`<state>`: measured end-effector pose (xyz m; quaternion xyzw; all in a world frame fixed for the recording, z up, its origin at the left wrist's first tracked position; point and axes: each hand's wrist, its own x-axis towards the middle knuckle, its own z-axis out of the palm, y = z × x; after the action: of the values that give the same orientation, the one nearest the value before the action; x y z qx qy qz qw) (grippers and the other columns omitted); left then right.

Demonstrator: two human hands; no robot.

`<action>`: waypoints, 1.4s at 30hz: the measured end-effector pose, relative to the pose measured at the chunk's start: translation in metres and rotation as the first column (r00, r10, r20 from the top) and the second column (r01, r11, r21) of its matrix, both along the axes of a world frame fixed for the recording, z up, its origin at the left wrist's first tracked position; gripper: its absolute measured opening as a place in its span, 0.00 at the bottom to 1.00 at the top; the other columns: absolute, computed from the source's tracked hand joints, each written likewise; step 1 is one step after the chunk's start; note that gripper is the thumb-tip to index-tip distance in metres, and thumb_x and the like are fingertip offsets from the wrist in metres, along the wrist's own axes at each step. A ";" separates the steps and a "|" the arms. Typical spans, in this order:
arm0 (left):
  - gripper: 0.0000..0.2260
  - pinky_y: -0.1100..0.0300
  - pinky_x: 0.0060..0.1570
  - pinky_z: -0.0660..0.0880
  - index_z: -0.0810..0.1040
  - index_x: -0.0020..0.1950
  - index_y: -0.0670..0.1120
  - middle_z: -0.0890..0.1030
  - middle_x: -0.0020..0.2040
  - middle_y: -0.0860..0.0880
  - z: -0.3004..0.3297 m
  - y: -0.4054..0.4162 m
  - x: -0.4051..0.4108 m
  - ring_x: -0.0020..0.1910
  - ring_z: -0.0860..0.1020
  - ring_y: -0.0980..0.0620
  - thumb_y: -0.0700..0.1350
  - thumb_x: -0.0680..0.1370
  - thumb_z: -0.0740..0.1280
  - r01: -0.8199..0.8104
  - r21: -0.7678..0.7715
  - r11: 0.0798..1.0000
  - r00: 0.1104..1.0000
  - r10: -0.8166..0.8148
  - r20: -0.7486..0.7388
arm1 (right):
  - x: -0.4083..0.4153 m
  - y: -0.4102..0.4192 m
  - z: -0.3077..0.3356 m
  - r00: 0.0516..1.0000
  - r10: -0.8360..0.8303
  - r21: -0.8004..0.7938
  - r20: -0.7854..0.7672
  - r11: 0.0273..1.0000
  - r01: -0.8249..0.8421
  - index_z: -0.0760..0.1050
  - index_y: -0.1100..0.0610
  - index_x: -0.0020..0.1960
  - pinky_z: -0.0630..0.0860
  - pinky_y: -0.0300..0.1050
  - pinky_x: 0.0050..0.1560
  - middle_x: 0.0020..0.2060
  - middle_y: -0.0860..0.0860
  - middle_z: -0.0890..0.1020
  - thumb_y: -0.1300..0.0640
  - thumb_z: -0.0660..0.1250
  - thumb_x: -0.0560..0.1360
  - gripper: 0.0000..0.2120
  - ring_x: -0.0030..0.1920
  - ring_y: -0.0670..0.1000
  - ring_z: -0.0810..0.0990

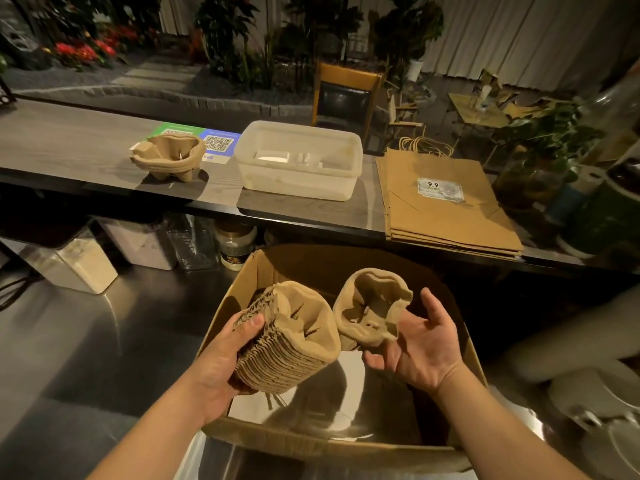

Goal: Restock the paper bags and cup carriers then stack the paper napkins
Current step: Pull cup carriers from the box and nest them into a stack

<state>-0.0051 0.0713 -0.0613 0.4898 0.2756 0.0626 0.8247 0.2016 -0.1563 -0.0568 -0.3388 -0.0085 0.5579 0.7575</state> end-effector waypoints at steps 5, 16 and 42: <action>0.49 0.32 0.63 0.76 0.76 0.70 0.55 0.84 0.62 0.42 0.001 0.000 0.001 0.62 0.82 0.36 0.70 0.53 0.83 0.009 -0.003 1.000 1.000 -0.009 -0.006 | -0.010 0.008 0.014 0.976 0.134 -0.081 0.170 0.989 -0.122 0.70 0.53 0.76 0.80 0.66 0.57 0.73 0.65 0.72 0.28 0.73 0.66 0.46 0.71 0.70 0.71; 0.51 0.37 0.60 0.79 0.74 0.71 0.53 0.84 0.61 0.40 -0.001 0.000 0.002 0.60 0.84 0.38 0.66 0.51 0.85 0.012 -0.001 1.000 1.000 -0.012 0.015 | -0.039 0.037 0.050 0.792 0.458 -0.576 0.404 0.800 -0.168 0.71 0.43 0.71 0.81 0.65 0.58 0.68 0.56 0.75 0.23 0.73 0.59 0.46 0.63 0.65 0.79; 0.48 0.39 0.64 0.79 0.74 0.69 0.56 0.85 0.59 0.47 -0.006 0.000 0.000 0.62 0.82 0.41 0.70 0.53 0.83 -0.038 0.087 0.995 0.999 0.039 -0.010 | -0.071 0.056 0.073 0.844 -0.119 -0.473 0.522 0.783 0.403 0.73 0.58 0.65 0.83 0.45 0.44 0.52 0.60 0.84 0.64 0.70 0.78 0.17 0.42 0.52 0.85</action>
<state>-0.0051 0.0712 -0.0673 0.5202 0.2867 0.0877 0.7997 0.1303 -0.1003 0.0163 -0.6689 0.0247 0.3228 0.6691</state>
